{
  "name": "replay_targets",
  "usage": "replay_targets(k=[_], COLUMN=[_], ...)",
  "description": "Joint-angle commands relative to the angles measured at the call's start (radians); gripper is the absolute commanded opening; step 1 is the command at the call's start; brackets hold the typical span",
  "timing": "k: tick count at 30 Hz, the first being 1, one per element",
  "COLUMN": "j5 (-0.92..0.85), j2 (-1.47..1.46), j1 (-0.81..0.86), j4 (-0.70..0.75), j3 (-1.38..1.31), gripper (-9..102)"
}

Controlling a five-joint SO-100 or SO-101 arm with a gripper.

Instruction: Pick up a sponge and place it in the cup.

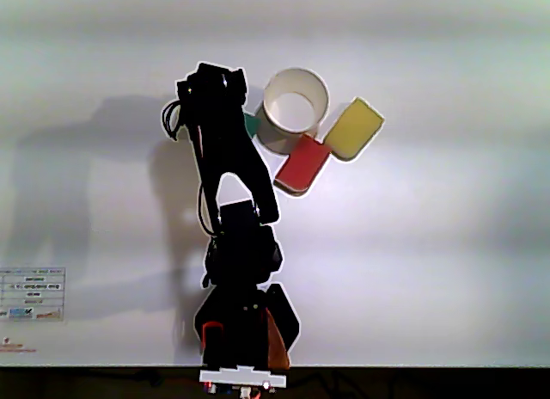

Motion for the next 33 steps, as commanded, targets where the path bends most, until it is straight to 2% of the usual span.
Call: replay_targets(k=[1, 9, 19, 33], j5=[-0.017, -0.044, -0.181, -0.336], j2=[0.095, 0.212, 0.342, 0.373], j1=[0.0, 0.055, 0.233, 0.491], j4=[0.041, 0.158, 0.334, 0.337], j3=[-0.035, -0.133, -0.23, -0.221], gripper=[0, 0, 0, 0])
